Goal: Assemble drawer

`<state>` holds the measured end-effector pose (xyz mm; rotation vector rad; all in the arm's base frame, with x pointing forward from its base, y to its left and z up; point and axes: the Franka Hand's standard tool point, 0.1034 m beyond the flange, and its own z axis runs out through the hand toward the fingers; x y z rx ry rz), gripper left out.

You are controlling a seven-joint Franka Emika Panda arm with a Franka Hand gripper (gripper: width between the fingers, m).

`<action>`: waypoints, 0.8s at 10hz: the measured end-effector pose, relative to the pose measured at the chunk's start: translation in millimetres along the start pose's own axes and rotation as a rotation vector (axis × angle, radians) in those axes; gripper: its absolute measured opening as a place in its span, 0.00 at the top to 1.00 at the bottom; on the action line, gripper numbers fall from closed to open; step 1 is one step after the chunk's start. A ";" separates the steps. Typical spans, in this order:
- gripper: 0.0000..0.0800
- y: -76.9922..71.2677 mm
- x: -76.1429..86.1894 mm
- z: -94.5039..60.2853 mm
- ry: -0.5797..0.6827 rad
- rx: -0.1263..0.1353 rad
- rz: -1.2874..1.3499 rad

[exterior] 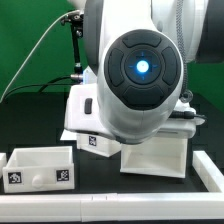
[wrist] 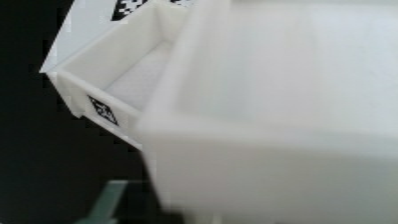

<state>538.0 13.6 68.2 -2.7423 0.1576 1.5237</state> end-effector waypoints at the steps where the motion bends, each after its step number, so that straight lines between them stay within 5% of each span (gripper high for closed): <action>1: 0.49 0.0 0.0 0.0 0.000 0.000 0.000; 2: 0.28 0.0 0.1 0.1 0.000 0.000 0.000; 3: 0.21 0.0 0.1 0.2 0.000 0.000 0.000; 6: 0.19 4.8 -5.8 -6.5 -0.011 0.002 -0.004; 8: 0.19 8.4 -28.2 -39.4 0.050 -0.003 -0.035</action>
Offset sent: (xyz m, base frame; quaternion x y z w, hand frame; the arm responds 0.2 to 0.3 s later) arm 0.0000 0.0000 0.0000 0.0000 0.0000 0.0000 1.0000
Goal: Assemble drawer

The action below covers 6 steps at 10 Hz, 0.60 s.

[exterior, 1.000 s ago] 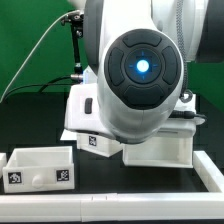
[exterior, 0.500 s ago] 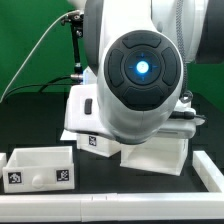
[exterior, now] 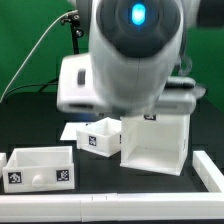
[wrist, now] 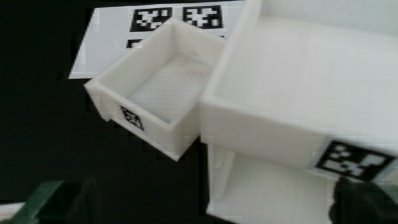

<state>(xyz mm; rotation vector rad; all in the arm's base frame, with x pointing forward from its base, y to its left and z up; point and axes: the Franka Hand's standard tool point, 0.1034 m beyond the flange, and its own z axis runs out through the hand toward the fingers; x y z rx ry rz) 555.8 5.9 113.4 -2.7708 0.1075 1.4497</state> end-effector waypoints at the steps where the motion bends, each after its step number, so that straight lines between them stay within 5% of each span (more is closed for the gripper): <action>1: 0.19 0.1 -7.4 -12.9 0.053 0.005 -0.008; 3: 0.19 -2.3 -25.0 -35.7 0.234 0.022 -0.018; 6: 0.19 -19.6 -63.4 -19.6 0.547 0.040 -0.010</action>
Offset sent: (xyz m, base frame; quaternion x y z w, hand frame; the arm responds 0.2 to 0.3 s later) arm -0.0668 0.0077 0.0433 0.0197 0.2287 0.0608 0.9714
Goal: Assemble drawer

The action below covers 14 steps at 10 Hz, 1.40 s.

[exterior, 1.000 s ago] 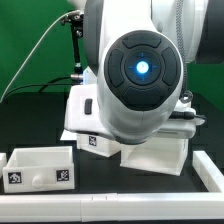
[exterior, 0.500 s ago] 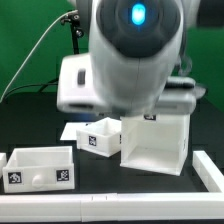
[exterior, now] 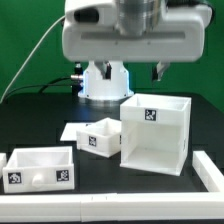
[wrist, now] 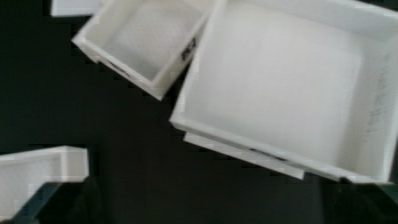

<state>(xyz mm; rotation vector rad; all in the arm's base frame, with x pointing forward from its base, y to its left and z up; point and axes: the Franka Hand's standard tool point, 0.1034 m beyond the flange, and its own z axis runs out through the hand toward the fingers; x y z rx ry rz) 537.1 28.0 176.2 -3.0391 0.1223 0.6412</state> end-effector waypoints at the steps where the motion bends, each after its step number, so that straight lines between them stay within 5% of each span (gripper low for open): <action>1: 0.19 -2.1 -6.8 4.3 0.067 0.004 -0.012; 5: 0.19 -2.3 3.4 4.6 0.361 0.021 -0.019; 8: 0.19 7.7 -24.1 39.8 0.345 0.034 0.219; 14: 0.19 6.9 2.7 79.9 0.448 0.070 0.232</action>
Offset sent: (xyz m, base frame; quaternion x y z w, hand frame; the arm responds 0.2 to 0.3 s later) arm 0.0000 0.0000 0.0000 0.0000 0.1938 0.0000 0.9810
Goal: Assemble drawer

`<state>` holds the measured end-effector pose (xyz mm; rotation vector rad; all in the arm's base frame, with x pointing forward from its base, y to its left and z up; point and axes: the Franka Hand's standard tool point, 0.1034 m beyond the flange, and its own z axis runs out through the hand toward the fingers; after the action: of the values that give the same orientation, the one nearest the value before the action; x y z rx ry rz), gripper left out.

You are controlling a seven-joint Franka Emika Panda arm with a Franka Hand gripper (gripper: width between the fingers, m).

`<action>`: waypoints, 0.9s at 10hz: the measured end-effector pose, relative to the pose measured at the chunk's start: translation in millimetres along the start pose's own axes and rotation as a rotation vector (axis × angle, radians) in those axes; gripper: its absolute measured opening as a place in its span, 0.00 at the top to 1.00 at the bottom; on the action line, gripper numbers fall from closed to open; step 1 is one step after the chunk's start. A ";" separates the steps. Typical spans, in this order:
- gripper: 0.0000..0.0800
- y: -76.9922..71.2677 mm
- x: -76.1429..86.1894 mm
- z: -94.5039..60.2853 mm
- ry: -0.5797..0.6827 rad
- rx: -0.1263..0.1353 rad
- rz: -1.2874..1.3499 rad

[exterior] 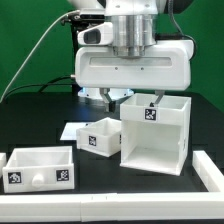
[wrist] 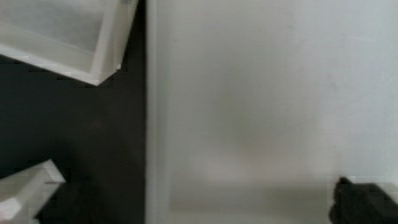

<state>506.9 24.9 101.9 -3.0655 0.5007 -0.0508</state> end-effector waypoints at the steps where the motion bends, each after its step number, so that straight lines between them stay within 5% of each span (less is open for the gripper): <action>1: 0.19 -0.9 0.1 -0.4 0.001 0.000 -0.001; 2: 0.19 -0.8 -0.2 0.2 0.000 0.000 -0.002; 4: 0.51 -0.7 -0.4 0.6 -0.001 0.000 -0.002; 5: 0.51 -0.7 -0.4 0.7 -0.001 -0.001 -0.002; 6: 0.76 -0.7 -0.4 0.8 -0.001 -0.001 -0.002; 7: 0.76 -0.6 -0.5 0.9 -0.002 -0.001 -0.002; 8: 0.94 -0.8 -0.5 0.9 -0.002 0.000 0.004; 9: 0.96 -0.6 0.0 0.8 0.000 0.000 0.053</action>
Offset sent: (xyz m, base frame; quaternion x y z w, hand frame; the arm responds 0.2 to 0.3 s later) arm 0.0000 0.0000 0.0000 0.0000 0.0000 0.0000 1.0000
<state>507.1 25.5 101.2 -3.0504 0.5813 -0.0488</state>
